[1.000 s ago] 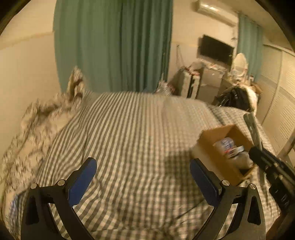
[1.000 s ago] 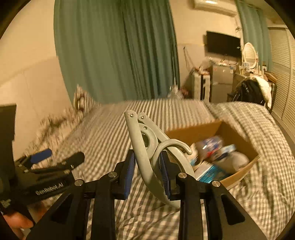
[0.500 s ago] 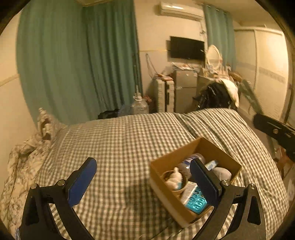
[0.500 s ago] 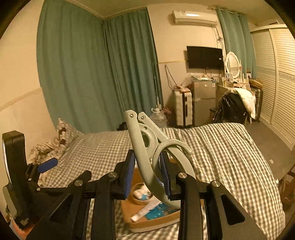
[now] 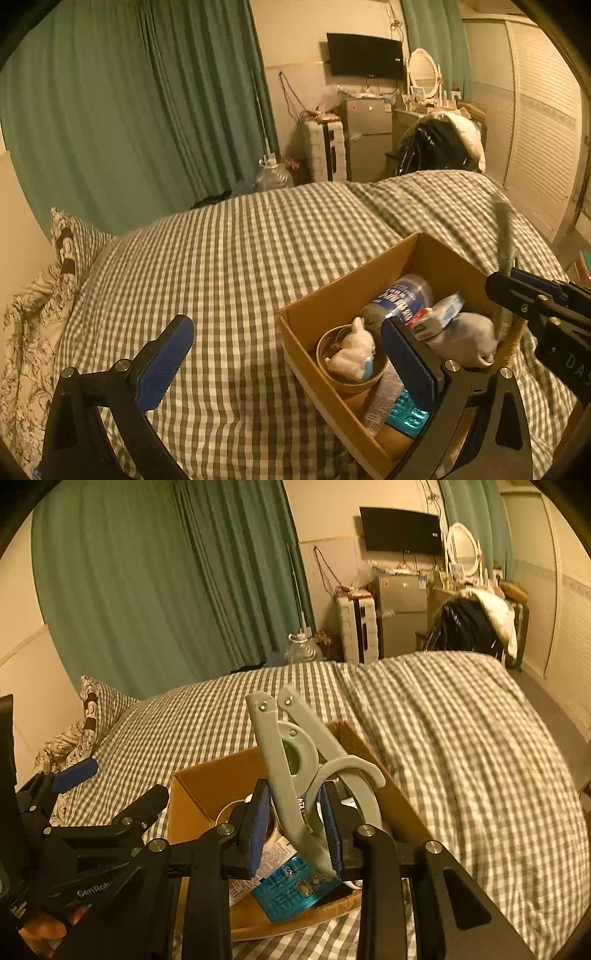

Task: Organize objects
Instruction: 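Open the right tool to drop the hanger into the box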

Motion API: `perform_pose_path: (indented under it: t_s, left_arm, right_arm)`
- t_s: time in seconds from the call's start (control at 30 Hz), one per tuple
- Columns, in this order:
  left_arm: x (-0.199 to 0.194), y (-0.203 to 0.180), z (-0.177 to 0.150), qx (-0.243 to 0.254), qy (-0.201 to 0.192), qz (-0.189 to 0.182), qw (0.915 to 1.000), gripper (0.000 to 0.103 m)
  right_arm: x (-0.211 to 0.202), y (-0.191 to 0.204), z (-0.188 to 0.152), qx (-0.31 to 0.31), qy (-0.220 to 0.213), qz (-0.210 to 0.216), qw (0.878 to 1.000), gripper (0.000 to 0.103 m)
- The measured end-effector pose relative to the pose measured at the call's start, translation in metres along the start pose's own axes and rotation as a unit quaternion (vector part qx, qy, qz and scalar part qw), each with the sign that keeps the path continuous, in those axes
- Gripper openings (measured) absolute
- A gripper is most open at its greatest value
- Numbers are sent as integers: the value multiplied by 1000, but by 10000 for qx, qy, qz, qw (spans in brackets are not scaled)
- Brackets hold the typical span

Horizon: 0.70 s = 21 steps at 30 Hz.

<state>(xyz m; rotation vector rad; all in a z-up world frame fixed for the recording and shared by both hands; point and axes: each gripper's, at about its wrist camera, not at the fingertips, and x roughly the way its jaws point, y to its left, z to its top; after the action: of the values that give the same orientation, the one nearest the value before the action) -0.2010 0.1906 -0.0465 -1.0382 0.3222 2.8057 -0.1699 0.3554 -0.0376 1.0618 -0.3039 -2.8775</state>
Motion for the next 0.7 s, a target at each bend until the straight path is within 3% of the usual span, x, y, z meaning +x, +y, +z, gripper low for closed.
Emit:
perform_pose_path:
  t_s: [0.13,0.2,0.3,0.43,0.7]
  left_arm:
    - [2,6,-4,8,70,28,10000,103]
    - [-2,10,-5,-4,61,65,10000,103]
    - [-16,17,-3,-61,3,47,10000,103]
    - [-48,30,6,-132,-268,44,9995,103]
    - [-129,62,23,-389,-925,26,9949,103]
  right_arm:
    - [-3,-1,1,96,-78,60,9999,34]
    - [-10,1,4,113,-164,20,9998,52]
    - [-23,5,10,130,-308,-47,9994,54]
    - [-54,18,18,118,-552,-76,9984,59]
    - [-139,49,32,-106,-1235,-190,9921,81]
